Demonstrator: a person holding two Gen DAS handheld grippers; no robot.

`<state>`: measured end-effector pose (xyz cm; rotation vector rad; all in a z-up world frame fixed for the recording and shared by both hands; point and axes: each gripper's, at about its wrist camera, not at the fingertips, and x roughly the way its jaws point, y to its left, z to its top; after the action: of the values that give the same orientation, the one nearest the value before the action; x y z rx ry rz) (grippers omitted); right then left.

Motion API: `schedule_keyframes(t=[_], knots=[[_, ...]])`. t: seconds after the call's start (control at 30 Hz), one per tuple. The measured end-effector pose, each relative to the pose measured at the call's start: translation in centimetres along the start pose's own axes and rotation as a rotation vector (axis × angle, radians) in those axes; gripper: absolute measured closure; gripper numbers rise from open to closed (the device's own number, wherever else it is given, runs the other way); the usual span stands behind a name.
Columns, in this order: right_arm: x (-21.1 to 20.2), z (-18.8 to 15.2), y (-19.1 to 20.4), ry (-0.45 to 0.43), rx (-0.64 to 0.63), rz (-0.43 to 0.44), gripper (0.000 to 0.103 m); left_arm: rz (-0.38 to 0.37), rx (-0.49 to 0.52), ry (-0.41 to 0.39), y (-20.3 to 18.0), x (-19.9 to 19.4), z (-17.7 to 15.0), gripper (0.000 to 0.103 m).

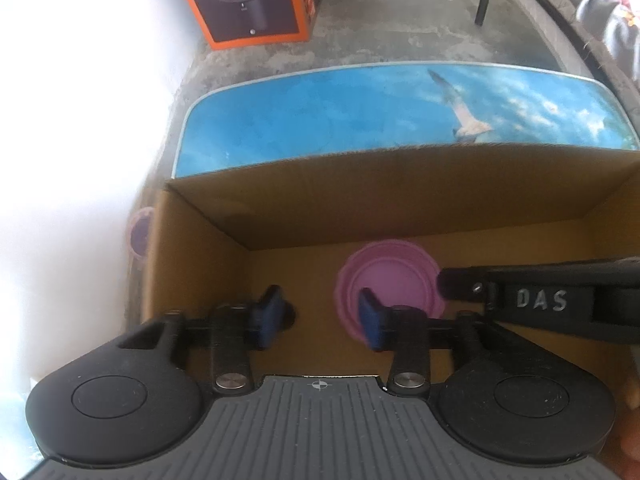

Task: Organize rigid objects
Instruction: 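Lower the pink cup into the box and open both tools, then move the right tool to the black tape roll and close on it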

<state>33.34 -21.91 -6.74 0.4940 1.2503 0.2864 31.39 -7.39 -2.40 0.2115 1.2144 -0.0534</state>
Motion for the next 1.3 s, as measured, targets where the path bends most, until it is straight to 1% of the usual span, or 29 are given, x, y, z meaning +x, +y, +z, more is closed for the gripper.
schedule_keyframes(t=[0.03,0.07,0.1,0.17,0.27,0.33,0.4,0.43,0.5,0.57,0.7,0.8,0.83,0.9,1.0,1.07,1.13,1.2,1.3], knots=[[-0.8,-0.2,0.2,-0.014,-0.006,-0.002,0.066,-0.013,0.005,-0.012,0.0,-0.7,-0.1,0.042],[-1.7,-0.4,0.5,-0.034,-0.014,-0.007,0.04,-0.026,0.009,-0.029,0.1,-1.5,-0.4,0.034],[-2.7,-0.8,0.9,-0.063,-0.029,-0.014,0.027,-0.037,0.016,-0.052,0.1,-2.4,-0.6,0.032],[-4.7,-1.5,2.0,-0.116,-0.081,-0.026,0.027,-0.048,0.046,-0.088,-0.3,-3.9,-1.1,0.025],[-7.6,-2.7,3.2,-0.163,-0.117,-0.048,0.027,-0.06,0.082,-0.122,-0.8,-5.8,-2.1,0.023],[-9.5,-3.7,4.0,-0.202,-0.14,-0.059,0.024,-0.079,0.095,-0.143,-0.9,-7.1,-2.8,0.023],[-11.8,-4.8,4.7,-0.246,-0.156,-0.076,0.017,-0.098,0.107,-0.167,-0.9,-8.5,-3.6,0.021],[-12.8,-5.4,5.0,-0.267,-0.164,-0.085,0.015,-0.105,0.112,-0.18,-0.9,-9.2,-4.0,0.018],[-15.1,-6.7,5.5,-0.31,-0.172,-0.111,0.005,-0.12,0.121,-0.205,-1.0,-10.7,-5.0,0.016],[-17.2,-8.4,5.9,-0.355,-0.185,-0.143,0.001,-0.146,0.127,-0.217,-1.0,-11.9,-6.0,0.014],[-20.5,-12.2,6.1,-0.405,-0.215,-0.249,0.0,-0.241,0.135,-0.224,-1.0,-13.9,-8.5,0.013],[-21.8,-15.2,6.0,-0.405,-0.241,-0.36,0.0,-0.311,0.14,-0.233,-1.3,-14.8,-10.7,0.012],[-22.1,-16.2,5.8,-0.401,-0.254,-0.38,0.0,-0.33,0.142,-0.232,-1.4,-15.0,-11.3,0.01],[-22.6,-17.9,5.0,-0.385,-0.23,-0.391,0.0,-0.369,0.164,-0.224,-2.1,-15.1,-12.8,0.01],[-22.4,-19.3,2.7,-0.321,-0.131,-0.364,0.0,-0.434,0.156,-0.188,-2.9,-15.1,-14.8,0.01],[-22.5,-20.1,1.2,-0.303,-0.076,-0.327,0.0,-0.46,0.15,-0.174,-3.7,-14.9,-15.9,0.01],[-22.0,-20.7,-0.2,-0.289,-0.031,-0.296,0.0,-0.467,0.158,-0.158,-4.4,-14.4,-16.8,0.009],[-21.0,-21.0,-1.7,-0.258,0.013,-0.278,0.0,-0.454,0.164,-0.135,-5.7,-13.6,-17.8,0.01],[-18.9,-20.9,-3.4,-0.207,0.027,-0.263,0.001,-0.434,0.195,-0.121,-8.0,-12.6,-19.5,0.01]])
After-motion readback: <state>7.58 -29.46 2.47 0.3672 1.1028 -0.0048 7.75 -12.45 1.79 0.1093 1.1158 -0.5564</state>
